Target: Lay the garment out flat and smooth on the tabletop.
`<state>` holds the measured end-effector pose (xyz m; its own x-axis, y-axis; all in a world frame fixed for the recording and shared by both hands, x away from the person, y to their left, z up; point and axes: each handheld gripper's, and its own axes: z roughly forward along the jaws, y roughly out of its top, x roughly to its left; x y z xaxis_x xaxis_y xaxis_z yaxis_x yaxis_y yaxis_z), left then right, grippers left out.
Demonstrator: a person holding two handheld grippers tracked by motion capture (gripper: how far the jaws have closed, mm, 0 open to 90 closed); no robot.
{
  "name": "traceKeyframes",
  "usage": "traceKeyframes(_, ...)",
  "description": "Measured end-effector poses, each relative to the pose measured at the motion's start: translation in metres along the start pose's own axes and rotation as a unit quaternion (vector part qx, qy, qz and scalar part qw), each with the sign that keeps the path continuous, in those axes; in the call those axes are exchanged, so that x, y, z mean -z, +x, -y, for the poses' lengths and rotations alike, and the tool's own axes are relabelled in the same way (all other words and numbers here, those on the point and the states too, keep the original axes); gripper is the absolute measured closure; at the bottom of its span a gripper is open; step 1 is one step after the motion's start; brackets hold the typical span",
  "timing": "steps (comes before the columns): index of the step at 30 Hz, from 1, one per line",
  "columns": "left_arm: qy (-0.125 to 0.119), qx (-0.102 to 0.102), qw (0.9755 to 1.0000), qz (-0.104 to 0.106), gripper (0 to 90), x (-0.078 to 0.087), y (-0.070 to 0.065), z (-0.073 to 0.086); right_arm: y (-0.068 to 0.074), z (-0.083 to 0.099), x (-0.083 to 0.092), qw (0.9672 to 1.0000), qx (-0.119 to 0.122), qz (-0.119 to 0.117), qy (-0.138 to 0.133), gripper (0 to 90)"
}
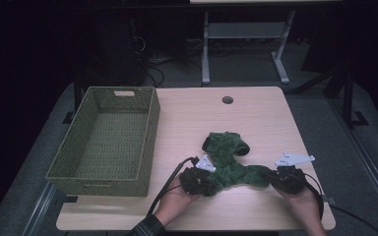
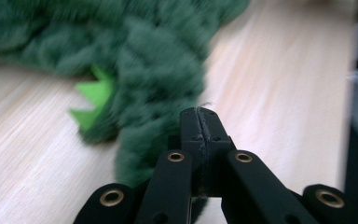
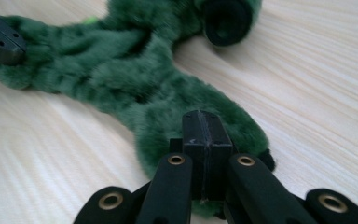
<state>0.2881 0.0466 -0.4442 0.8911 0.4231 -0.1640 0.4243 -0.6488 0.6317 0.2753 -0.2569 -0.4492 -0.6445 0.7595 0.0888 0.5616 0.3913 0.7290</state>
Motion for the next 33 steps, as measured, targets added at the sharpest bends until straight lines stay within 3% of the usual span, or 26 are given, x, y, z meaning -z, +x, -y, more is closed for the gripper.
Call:
traceKeyframes(2, 0.008, 0.011, 0.9999, -0.001, 89.9, -0.003, 0.004, 0.004, -0.003, 0.001, -0.004, 0.9999, -0.004, 0.004, 0.009, 89.8)
traceKeyframes(4, 0.013, 0.013, 0.9997, -0.013, 89.9, -0.003, 0.007, 0.006, -0.006, 0.004, -0.009, 0.9997, -0.005, 0.011, 0.02, 89.8)
traceKeyframes(5, 0.022, 0.005, 0.9996, -0.019, 89.9, -0.002, 0.01, 0.007, -0.007, 0.005, -0.01, 0.9995, -0.009, 0.011, 0.027, 89.8)
traceKeyframes(7, 0.036, 0.004, 0.9984, -0.043, 89.9, 0.0, 0.016, 0.01, -0.01, 0.006, -0.013, 0.9993, -0.007, 0.015, 0.034, 89.9)
traceKeyframes(8, 0.037, 0.008, 0.9984, -0.043, 89.9, 0.0, 0.019, 0.011, -0.011, 0.006, -0.014, 0.9992, -0.008, 0.015, 0.035, 89.9)
traceKeyframes(10, 0.033, 0.023, 0.9986, -0.033, 90.0, 0.002, 0.026, 0.014, -0.01, 0.006, -0.014, 0.9991, -0.007, 0.016, 0.038, 90.0)
traceKeyframes(17, 0.045, 0.007, 0.9984, -0.034, 89.9, 0.009, 0.03, 0.018, -0.004, 0.011, -0.009, 0.9984, -0.004, 0.007, 0.055, 90.0)
traceKeyframes(20, 0.042, 0.017, 0.9986, -0.027, 89.9, 0.013, 0.03, 0.023, 0.002, 0.015, -0.005, 0.9981, -0.002, -0.002, 0.062, 90.0)
traceKeyframes(22, 0.049, 0.011, 0.9984, -0.024, 89.9, 0.015, 0.031, 0.025, 0.004, 0.016, -0.004, 0.998, -0.003, -0.004, 0.063, 90.0)
traceKeyframes(26, 0.053, 0.01, 0.9985, -0.011, 89.9, 0.02, 0.031, 0.03, 0.017, 0.022, 0.001, 0.9975, 0.004, -0.015, 0.069, 90.0)
traceKeyframes(33, 0.044, 0.03, 0.9984, 0.019, 89.7, 0.024, 0.025, 0.038, 0.028, 0.029, 0.008, 0.9971, 0.009, -0.028, 0.07, 90.0)
